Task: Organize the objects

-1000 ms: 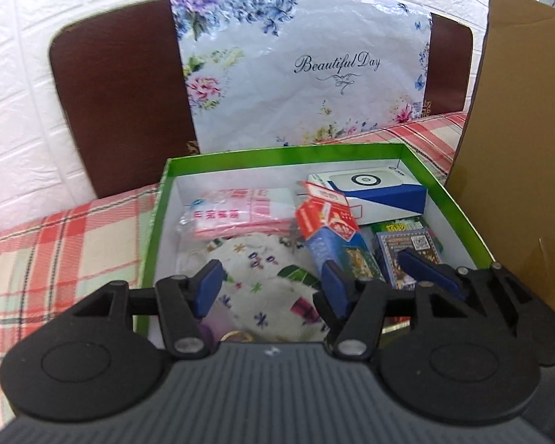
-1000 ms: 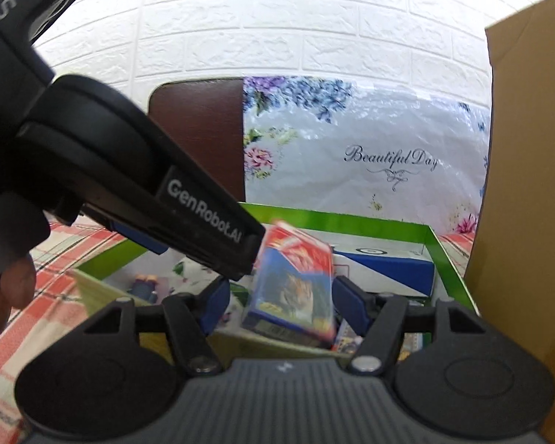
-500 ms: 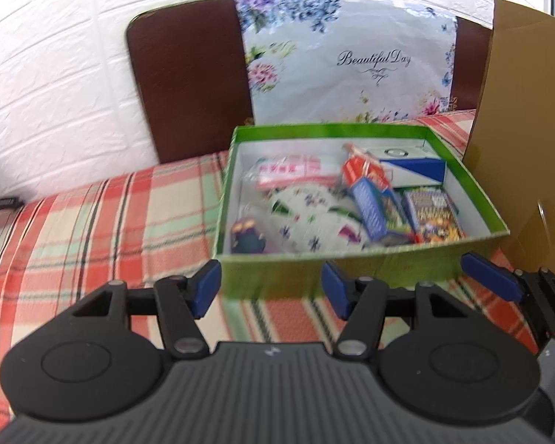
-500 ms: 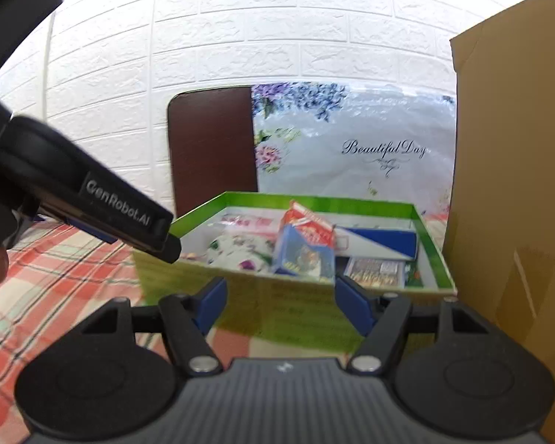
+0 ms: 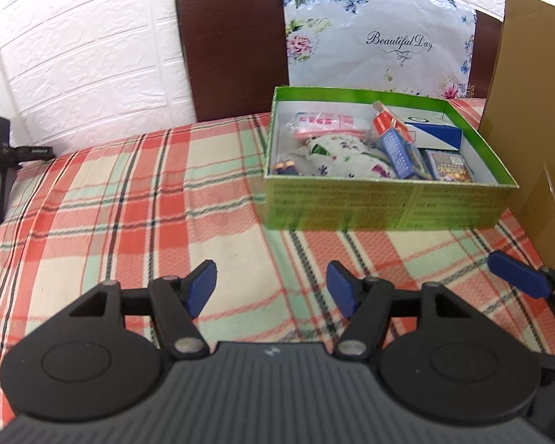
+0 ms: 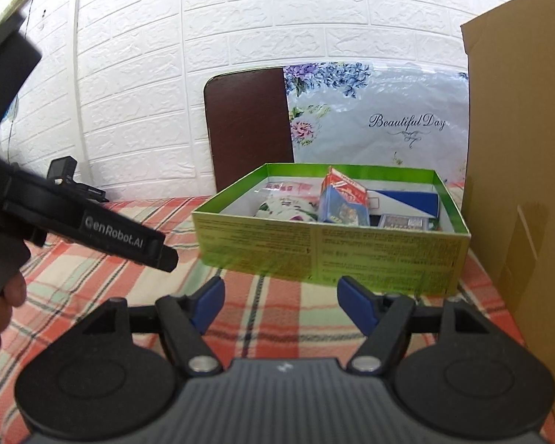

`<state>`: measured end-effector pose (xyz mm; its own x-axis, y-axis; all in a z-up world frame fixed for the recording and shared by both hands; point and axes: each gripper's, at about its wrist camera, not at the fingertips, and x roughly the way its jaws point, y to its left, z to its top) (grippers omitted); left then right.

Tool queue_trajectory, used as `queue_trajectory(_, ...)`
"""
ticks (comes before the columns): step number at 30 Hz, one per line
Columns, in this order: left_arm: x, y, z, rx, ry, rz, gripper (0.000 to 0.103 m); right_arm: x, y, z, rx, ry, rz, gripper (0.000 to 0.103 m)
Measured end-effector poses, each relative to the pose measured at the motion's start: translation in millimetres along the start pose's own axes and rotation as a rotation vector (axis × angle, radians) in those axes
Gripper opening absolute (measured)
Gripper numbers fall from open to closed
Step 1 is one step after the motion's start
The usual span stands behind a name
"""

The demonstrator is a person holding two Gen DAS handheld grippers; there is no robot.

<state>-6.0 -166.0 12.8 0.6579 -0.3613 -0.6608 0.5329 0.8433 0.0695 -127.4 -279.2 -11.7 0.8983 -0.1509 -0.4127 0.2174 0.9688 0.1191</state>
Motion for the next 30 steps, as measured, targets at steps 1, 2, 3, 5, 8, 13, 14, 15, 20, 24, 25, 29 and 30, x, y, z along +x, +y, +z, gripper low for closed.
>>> queue_trajectory(1,-1.7,1.2,-1.7,-0.002,-0.001,0.001,0.069,-2.8,-0.7,1.1,0.01,-0.001,0.004,0.072)
queue_trajectory(2,-3.8,2.3,-3.5,-0.004,-0.002,0.003,0.071,-5.8,-1.0,2.3,0.019,-0.002,0.006,0.073)
queue_trajectory(3,-6.4,3.4,-5.6,-0.006,-0.006,0.005,0.072,-8.8,-1.4,3.6,0.029,-0.004,0.009,0.074)
queue_trajectory(5,-10.9,5.5,-8.8,-0.006,-0.013,0.009,0.072,-14.9,-1.4,5.9,0.047,-0.008,0.012,0.079)
queue_trajectory(8,-17.5,7.1,-13.1,-0.005,-0.025,0.017,0.081,-24.3,0.1,9.2,0.075,-0.014,0.013,0.089)
queue_trajectory(13,-30.0,10.2,-19.7,0.004,-0.058,0.029,0.089,-41.6,2.9,16.7,0.099,-0.039,0.011,0.103)
queue_trajectory(14,-32.8,11.0,-20.7,0.002,-0.064,0.03,0.093,-44.8,3.4,18.1,0.104,-0.044,0.011,0.103)
queue_trajectory(15,-35.2,12.0,-21.6,-0.001,-0.07,0.031,0.094,-47.9,3.8,19.6,0.11,-0.047,0.013,0.103)
queue_trajectory(20,-44.5,17.3,-24.0,-0.007,-0.091,0.039,0.098,-58.2,6.9,23.2,0.124,-0.044,0.009,0.103)
queue_trajectory(24,-50.2,21.0,-25.2,-0.013,-0.102,0.049,0.103,-64.2,13.3,25.9,0.102,-0.051,0.001,0.103)
queue_trajectory(25,-51.7,21.9,-25.3,-0.014,-0.105,0.054,0.103,-64.5,14.7,27.1,0.099,-0.049,0.001,0.103)
queue_trajectory(29,-56.8,23.7,-26.1,-0.01,-0.117,0.071,0.103,-66.3,17.3,27.8,0.103,-0.05,0.003,0.103)
queue_trajectory(30,-57.6,23.9,-26.4,-0.008,-0.117,0.071,0.103,-66.1,17.9,27.7,0.104,-0.047,0.003,0.103)
